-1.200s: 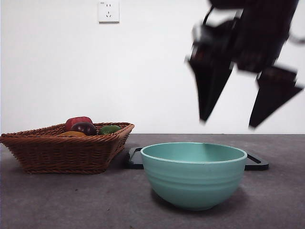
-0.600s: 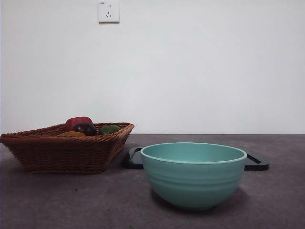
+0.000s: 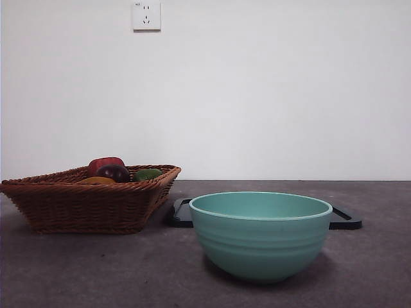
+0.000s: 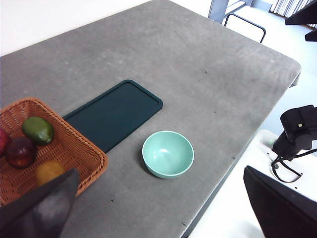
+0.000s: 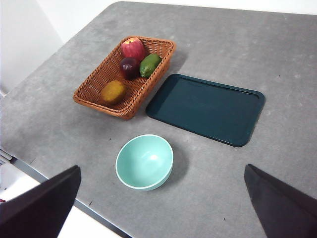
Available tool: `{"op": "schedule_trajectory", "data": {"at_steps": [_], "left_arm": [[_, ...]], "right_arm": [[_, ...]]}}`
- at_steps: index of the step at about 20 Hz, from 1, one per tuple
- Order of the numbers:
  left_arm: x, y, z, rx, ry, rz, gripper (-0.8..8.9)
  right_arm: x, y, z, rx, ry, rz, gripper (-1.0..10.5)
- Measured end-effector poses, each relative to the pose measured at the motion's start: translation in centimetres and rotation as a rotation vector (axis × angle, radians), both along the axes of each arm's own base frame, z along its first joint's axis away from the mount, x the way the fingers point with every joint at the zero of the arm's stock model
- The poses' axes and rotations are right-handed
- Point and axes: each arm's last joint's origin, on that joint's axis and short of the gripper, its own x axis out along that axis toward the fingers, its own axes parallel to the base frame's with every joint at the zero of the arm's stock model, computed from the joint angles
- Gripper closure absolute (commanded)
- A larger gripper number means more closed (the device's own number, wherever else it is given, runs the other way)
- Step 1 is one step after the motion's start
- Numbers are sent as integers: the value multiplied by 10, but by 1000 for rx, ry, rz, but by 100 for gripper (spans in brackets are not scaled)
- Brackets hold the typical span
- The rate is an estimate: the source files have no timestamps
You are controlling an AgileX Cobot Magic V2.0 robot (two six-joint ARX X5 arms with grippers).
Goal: Pick up the wifruite, put it on the bowl, pick up the plate, put it on desk
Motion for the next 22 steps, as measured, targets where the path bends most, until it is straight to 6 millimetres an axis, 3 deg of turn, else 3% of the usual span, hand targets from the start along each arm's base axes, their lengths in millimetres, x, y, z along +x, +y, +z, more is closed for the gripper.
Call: {"op": "schedule_trajectory", "data": {"at_steps": [6, 7, 8, 9, 10, 11, 22], "left_arm": [[0, 0, -1, 2, 7, 1, 284], [0, 0, -1, 2, 7, 1, 306], [0, 0, -1, 2, 7, 1, 389], [0, 0, -1, 2, 8, 1, 519], [0, 0, -1, 4, 9, 1, 738], [-1, 0, -1, 8, 16, 1, 793], [-2, 1, -4, 24, 39, 1, 798]], "right_arm": [[0, 0, 0, 0, -1, 0, 350], [0, 0, 0, 0, -1, 0, 350], [0, 0, 0, 0, -1, 0, 353], [0, 0, 0, 0, -1, 0, 473], [0, 0, 0, 2, 1, -1, 695], [0, 0, 0, 2, 2, -2, 952], [0, 0, 0, 2, 0, -1, 931]]}}
